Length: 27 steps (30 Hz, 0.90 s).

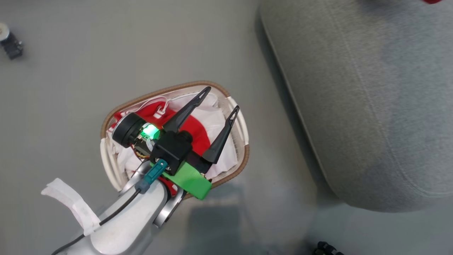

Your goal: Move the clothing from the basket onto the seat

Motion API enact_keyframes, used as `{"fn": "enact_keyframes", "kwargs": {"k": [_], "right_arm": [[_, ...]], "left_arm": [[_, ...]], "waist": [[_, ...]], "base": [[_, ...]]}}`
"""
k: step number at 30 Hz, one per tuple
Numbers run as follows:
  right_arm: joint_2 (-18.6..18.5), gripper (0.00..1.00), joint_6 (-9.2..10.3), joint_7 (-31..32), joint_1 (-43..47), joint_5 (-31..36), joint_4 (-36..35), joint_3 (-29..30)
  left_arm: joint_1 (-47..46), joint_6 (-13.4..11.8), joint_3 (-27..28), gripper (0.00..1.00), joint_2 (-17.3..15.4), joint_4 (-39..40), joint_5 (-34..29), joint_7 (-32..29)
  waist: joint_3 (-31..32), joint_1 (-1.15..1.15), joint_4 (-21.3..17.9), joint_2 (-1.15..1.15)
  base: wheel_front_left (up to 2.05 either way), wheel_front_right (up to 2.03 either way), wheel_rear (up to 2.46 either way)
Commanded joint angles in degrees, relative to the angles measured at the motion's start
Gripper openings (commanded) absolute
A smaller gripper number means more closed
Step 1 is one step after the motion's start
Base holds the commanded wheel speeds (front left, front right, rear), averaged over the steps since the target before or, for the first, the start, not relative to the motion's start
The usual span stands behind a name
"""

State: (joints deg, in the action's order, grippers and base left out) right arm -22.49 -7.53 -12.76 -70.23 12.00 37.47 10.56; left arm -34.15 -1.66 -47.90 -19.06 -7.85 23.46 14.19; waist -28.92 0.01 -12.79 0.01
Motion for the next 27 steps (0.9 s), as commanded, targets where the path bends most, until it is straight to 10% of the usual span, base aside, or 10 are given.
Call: {"fn": "enact_keyframes", "kwargs": {"k": [1, 15, 18, 19, 27], "right_arm": [[-1.1, 0.00, 0.08, 0.5, -1.1, 0.3, 1.4, 1.2], [0.8, 0.02, 0.08, -1.0, 11.3, 3.6, 16.9, 12.2], [2.2, 0.56, 0.08, -1.8, 12.8, 3.3, 17.9, 12.6], [2.6, 1.00, 0.08, -2.0, 13.3, 3.2, 17.9, 12.5], [6.2, 1.00, 0.08, -2.5, 19.4, 0.8, 14.5, 11.3]], "left_arm": [[-1.2, 0.1, -0.1, 1.00, 0.1, 0.2, -0.9, 0.1], [0.3, -1.2, 0.0, 1.00, -0.5, -0.2, -0.3, 0.4], [0.6, -1.5, 0.3, 1.00, -1.1, 0.0, -0.2, 0.2], [0.6, -1.5, 0.3, 1.00, -1.2, 0.1, -0.1, 0.2], [1.8, -1.9, 1.0, 1.00, -1.5, 0.0, 0.9, 0.6]], "waist": [[-5.1, -0.01, 5.4, -0.01], [-7.1, -0.01, 6.1, -0.01], [-6.7, -0.01, 4.8, -0.01], [-6.6, -0.01, 4.4, -0.01], [-3.7, -0.01, 1.8, -0.01]], "base": [[0.00, 0.00, 0.00], [0.00, 0.00, 0.00], [0.00, 0.00, 0.00], [0.00, 0.00, 0.00], [0.00, 0.00, 0.00]]}}
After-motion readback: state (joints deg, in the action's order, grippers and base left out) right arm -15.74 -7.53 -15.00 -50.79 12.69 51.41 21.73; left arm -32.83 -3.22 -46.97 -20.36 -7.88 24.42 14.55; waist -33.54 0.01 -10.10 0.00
